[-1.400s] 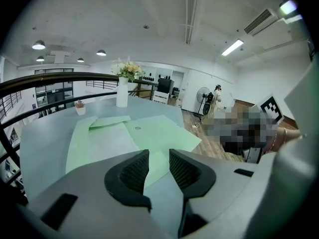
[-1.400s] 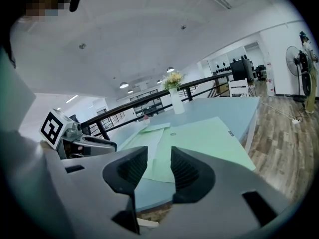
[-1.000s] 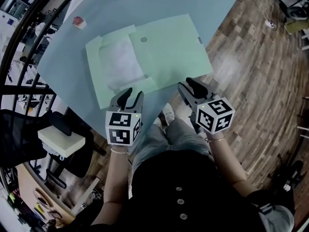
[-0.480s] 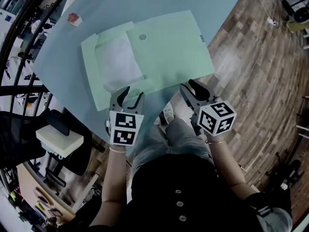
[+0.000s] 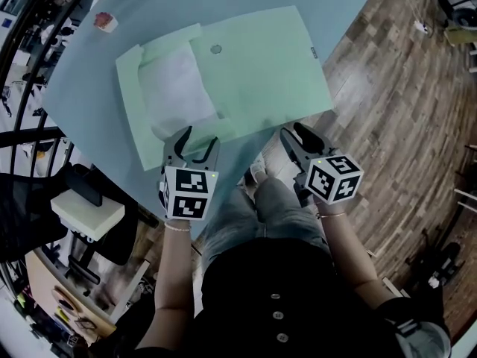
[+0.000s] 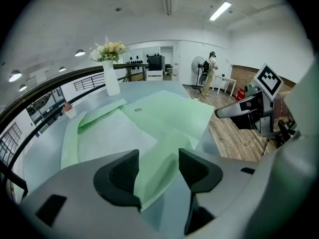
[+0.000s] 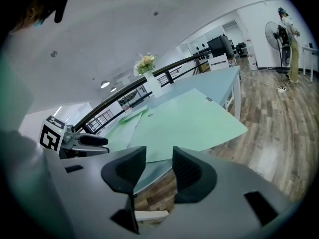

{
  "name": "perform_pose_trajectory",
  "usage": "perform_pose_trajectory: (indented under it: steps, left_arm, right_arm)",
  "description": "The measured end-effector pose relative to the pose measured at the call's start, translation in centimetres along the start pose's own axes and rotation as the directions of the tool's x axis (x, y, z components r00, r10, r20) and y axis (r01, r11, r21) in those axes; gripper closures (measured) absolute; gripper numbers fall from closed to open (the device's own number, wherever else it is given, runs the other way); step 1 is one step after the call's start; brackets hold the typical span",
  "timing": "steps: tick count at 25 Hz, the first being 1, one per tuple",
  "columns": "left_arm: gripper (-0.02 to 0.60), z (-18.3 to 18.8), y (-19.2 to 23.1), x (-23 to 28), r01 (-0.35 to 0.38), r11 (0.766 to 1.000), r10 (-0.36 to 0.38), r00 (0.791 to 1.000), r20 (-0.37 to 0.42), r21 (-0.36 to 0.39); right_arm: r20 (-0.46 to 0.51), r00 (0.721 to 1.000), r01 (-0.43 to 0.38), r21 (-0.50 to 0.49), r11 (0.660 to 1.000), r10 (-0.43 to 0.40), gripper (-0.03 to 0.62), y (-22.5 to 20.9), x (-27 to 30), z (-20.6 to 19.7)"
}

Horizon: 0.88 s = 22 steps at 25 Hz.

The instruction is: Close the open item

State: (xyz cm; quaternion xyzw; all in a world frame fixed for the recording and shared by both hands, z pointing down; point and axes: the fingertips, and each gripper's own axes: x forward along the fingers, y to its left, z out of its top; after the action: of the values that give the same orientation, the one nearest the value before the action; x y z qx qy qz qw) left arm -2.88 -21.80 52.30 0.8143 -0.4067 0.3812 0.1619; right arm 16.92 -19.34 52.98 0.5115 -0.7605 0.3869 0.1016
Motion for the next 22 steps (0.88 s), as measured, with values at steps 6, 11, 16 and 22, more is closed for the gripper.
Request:
perform_pose_trajectory:
  steps: [6,11,16,22]
  left_arm:
    - [0.33,-0.2,0.0,0.5,0.007,0.999,-0.006,1.0,-0.016,0.031]
    - [0.328,-0.5,0.0,0.9,0.009,0.999,-0.007,0.999,-0.032,0.052]
    - [0.325,-0.6,0.1,1.2,0.02,0.999,-0.019,0.999,-0.026,0.037]
    - [0.325,-0.7,0.3,1.5,0.027,1.0,-0.026,0.999,-0.027,0.015]
  right_arm:
    - [0.007,1.0,0.002,0.114,0.993,-0.003,0.4,-1.0,0.8,-0.9]
    - [0.002,1.0,0.02,0.189,0.982,-0.021,0.383,-2.1,1.4,-1.5]
    - [0.021,0.999,0.03,0.26,0.965,-0.037,0.372,-3.5,2.1,-1.6]
    - [0.088,0.994,0.027,0.346,0.938,-0.061,0.361,-4.9,2.7,-1.0]
